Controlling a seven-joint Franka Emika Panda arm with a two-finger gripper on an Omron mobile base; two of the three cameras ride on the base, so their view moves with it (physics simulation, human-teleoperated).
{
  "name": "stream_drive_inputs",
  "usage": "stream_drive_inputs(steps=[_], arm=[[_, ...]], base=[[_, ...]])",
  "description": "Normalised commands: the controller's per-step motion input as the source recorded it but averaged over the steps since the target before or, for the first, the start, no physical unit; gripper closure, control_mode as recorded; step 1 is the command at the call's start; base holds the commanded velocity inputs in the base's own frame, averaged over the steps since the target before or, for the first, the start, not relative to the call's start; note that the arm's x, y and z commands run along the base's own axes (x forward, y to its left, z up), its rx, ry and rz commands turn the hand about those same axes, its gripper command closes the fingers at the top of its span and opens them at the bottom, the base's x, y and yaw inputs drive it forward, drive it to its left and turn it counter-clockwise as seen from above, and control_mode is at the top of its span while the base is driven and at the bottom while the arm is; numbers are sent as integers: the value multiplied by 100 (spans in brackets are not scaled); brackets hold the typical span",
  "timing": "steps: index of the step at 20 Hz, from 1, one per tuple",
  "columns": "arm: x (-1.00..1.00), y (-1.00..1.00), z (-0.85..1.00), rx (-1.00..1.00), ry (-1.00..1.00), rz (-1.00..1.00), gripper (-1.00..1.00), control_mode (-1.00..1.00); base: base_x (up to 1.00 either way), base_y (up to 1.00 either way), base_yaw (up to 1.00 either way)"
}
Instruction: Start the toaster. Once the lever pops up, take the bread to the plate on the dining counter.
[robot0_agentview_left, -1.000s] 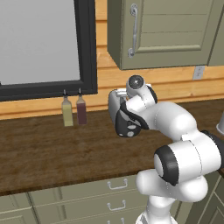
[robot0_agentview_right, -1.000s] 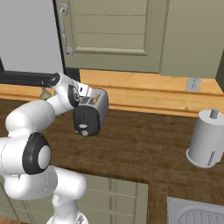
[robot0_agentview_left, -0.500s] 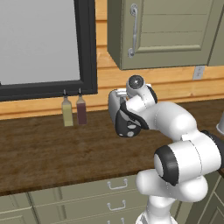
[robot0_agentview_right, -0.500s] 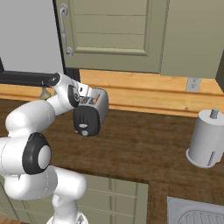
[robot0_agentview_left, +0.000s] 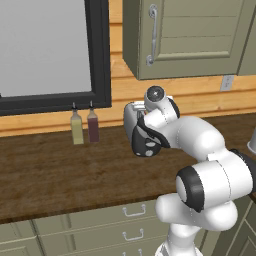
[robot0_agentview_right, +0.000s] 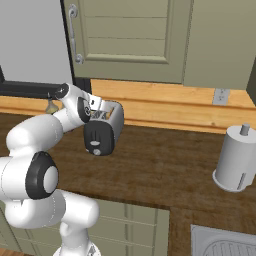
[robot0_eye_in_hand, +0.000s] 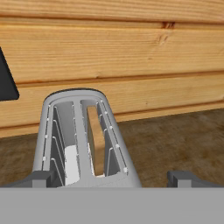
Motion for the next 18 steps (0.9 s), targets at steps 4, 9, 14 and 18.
stream_drive_inputs(steps=[4, 9, 14, 18], arm=[[0, 0, 0, 0, 0, 0, -100, -100], [0, 0, 0, 0, 0, 0, -100, -100], [0, 0, 0, 0, 0, 0, -100, -100], [0, 0, 0, 0, 0, 0, -100, -100]], base=[[0, 0, 0], [0, 0, 0], [0, 0, 0], [0, 0, 0]])
